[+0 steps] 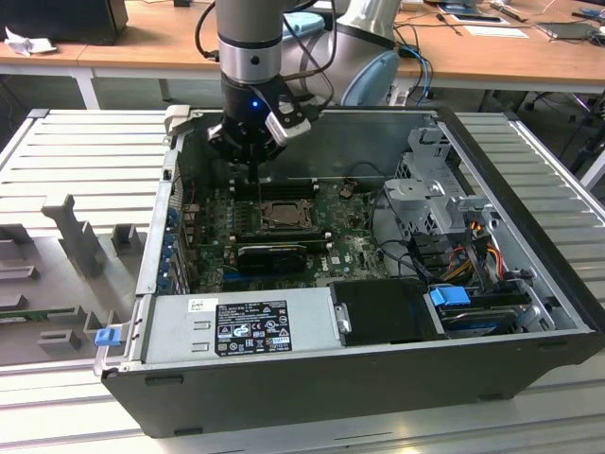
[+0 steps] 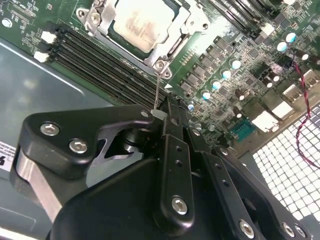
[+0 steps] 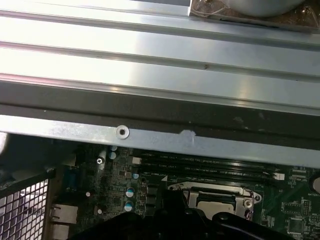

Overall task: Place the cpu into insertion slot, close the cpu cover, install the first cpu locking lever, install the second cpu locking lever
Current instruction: 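Install the first cpu locking lever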

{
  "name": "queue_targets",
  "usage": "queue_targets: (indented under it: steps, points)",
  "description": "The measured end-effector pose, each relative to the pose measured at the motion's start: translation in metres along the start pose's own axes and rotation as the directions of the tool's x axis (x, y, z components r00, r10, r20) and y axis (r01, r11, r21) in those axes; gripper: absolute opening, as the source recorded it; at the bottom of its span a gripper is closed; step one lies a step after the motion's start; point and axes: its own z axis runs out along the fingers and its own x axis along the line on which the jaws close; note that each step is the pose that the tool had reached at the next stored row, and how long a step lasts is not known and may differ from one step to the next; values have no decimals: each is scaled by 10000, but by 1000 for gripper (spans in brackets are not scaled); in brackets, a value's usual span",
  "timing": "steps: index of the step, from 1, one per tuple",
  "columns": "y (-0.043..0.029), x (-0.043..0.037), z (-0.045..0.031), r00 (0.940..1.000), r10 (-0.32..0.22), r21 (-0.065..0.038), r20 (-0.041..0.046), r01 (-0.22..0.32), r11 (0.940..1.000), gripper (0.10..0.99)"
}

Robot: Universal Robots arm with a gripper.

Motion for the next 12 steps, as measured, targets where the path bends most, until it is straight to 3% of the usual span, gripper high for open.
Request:
queue_targets:
  steps: [4,12]
  points:
    - [-5,-48,0,10000,12,4,0,-12,10000,106]
    - [-29,-256,16,10000,27,4,1,-27,10000,106]
